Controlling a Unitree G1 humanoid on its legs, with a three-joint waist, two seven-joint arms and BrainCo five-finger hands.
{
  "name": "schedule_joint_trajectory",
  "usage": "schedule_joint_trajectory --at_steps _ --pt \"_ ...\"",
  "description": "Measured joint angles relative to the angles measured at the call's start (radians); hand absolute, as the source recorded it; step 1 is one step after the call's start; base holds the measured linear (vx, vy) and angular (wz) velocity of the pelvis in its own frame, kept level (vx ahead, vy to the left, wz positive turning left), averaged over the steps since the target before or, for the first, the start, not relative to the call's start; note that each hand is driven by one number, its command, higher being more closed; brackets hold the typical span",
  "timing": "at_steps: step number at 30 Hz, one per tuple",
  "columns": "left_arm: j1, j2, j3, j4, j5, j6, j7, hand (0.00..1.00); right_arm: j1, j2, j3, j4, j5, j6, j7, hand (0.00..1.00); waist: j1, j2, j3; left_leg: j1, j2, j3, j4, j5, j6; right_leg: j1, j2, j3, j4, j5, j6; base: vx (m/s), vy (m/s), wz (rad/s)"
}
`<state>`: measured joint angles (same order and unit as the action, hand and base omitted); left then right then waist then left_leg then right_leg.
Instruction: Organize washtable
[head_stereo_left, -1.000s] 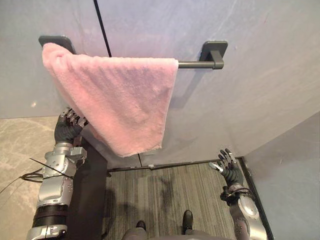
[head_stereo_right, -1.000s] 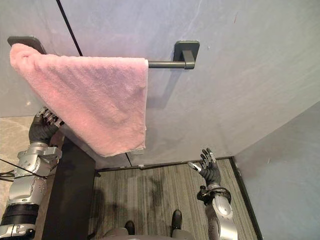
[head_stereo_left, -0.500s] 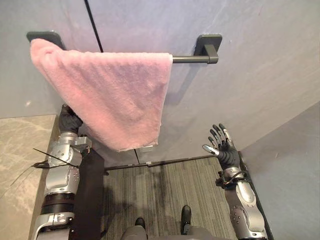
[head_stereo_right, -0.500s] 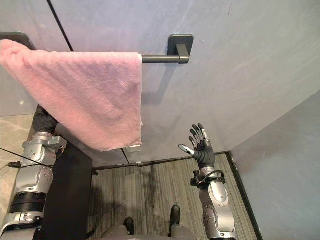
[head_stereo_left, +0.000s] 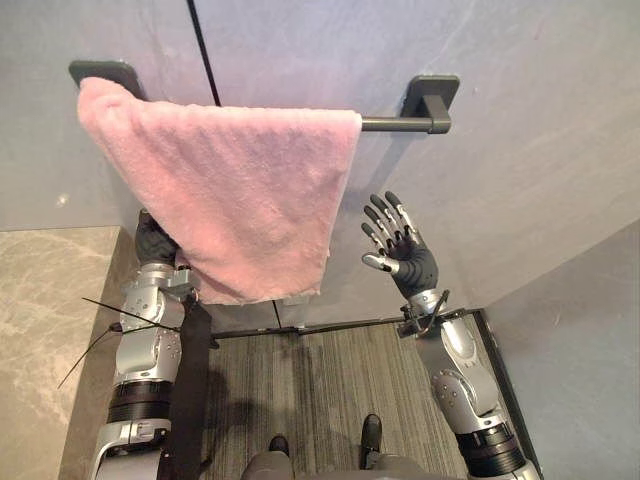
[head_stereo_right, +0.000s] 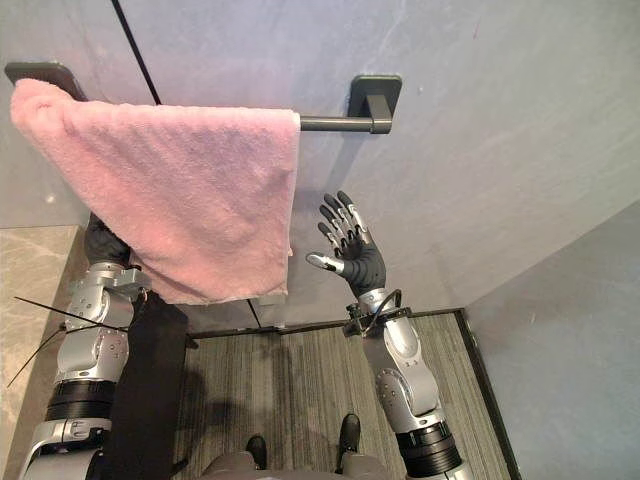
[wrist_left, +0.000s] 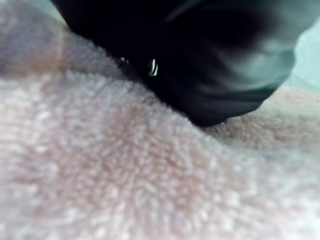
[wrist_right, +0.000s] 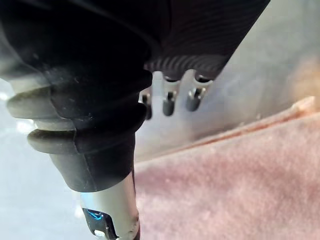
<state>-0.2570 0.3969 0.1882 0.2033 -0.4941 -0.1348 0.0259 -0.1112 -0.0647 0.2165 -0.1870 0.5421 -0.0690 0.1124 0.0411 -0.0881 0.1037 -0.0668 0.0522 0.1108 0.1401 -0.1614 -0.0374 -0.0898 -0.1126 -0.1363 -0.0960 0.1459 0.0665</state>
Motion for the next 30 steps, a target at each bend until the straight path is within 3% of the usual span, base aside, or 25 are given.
schedule_joint_trajectory --at_steps 11,18,19,30 --pt "0.042 -0.040 0.003 -0.052 -0.007 -0.002 0.002 1.00 -0.175 -0.028 0.077 0.064 -0.003 0.007 -0.002 0.00 0.003 0.004 0.002 0.031 0.000 -0.006 -0.040 0.019 0.007 0.016 0.000 -0.030 0.004 0.008 -0.011 -0.01 -0.003 0.01" --pt "0.069 -0.062 0.020 -0.084 -0.007 -0.005 0.001 1.00 -0.264 -0.032 0.118 0.123 -0.001 0.009 -0.004 0.00 0.024 0.007 0.003 0.043 0.003 -0.008 -0.071 0.037 0.005 0.015 0.004 -0.041 0.004 0.011 -0.013 0.00 -0.003 0.00" --pt "0.072 -0.062 0.020 -0.087 -0.008 -0.006 0.002 1.00 -0.277 -0.031 0.128 0.132 -0.001 0.011 -0.005 1.00 0.027 0.007 0.003 0.043 0.003 -0.009 -0.072 0.038 0.004 0.015 0.004 -0.045 0.004 0.011 -0.014 0.00 0.000 0.00" --pt "0.100 -0.070 0.038 -0.133 -0.014 -0.009 0.022 1.00 -0.322 -0.029 0.135 0.134 -0.011 0.012 -0.032 1.00 0.028 0.008 0.003 0.052 0.006 -0.011 -0.103 0.055 0.005 0.011 0.004 -0.053 0.004 0.015 -0.013 0.00 0.000 0.00"
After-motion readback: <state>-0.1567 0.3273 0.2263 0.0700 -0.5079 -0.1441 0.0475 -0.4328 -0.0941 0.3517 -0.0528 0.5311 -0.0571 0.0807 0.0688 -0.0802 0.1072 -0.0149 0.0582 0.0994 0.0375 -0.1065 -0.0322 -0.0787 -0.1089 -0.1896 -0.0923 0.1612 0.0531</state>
